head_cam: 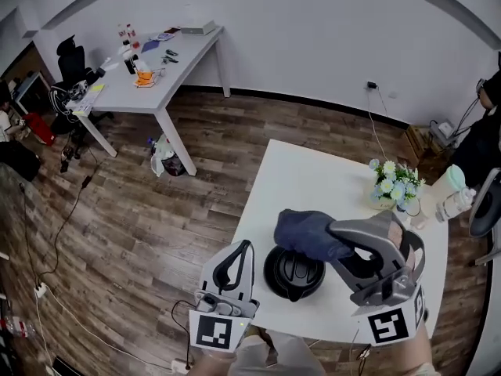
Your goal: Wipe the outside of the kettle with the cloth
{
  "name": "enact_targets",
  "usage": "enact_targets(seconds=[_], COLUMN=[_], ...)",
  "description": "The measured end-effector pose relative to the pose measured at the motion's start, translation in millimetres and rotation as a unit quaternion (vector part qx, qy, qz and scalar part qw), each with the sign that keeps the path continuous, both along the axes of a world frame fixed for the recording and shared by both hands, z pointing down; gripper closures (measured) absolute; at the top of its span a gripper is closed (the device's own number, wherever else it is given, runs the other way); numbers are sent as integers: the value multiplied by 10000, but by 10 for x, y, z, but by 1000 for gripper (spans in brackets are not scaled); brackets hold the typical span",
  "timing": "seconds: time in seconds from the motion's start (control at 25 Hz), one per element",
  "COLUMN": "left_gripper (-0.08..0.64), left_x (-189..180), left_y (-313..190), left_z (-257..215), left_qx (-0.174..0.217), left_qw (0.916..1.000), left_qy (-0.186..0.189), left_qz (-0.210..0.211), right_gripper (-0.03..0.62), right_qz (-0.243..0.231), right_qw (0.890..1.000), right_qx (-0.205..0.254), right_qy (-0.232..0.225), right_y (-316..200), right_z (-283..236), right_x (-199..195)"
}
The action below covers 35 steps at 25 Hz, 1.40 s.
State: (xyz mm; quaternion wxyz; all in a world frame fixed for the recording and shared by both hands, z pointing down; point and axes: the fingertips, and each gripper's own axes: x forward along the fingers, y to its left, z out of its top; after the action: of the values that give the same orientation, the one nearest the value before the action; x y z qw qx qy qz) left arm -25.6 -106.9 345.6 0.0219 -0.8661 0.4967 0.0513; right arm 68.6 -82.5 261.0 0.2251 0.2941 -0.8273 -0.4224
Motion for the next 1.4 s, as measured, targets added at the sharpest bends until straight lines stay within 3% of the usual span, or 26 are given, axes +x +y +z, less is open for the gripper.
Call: enact_targets(seconds=[0.12,0.24,0.36,0.52,0.64,0.84,0.92,1.04,1.24,1.4], left_gripper=[554,554,554,554,554,554,554,554,554,554], left_x=[-178,-215,-280,-387,-368,-200,-102,16,-9,-97], left_y=[-109,-153,-157,-154,-179,-190,-188,-186,-96,-29], left_z=[-114,-85,26,98,72,37,30,32,104,101], left_qx=[151,132,-16,-129,-88,-57,-59,-85,-200,-211], left_qw=[9992,9988,9982,9970,9971,9979,9984,9989,9988,9985], left_qy=[37,126,122,209,184,204,207,206,216,243], left_qz=[-362,-460,-592,-740,-739,-609,-523,-406,-400,-444], right_gripper=[529,529,529,529,528,529,529,529,529,529], right_qz=[-1289,-2092,-2499,-2610,-2323,-1356,-1042,-761,-491,-155], right_qw=[9890,9597,9322,9118,9161,9496,9579,9623,9583,9644], right_qx=[-288,-901,-1356,-1800,-1694,-1379,-1435,-1661,-2039,-2268], right_qy=[672,1646,2241,2610,2795,2467,2258,2017,1942,1349], right_y=[134,259,374,502,411,-44,-234,-424,-481,-541], right_z=[95,496,728,873,951,956,993,1094,1395,1413], right_x=[-356,-406,-342,-173,10,271,335,369,366,393])
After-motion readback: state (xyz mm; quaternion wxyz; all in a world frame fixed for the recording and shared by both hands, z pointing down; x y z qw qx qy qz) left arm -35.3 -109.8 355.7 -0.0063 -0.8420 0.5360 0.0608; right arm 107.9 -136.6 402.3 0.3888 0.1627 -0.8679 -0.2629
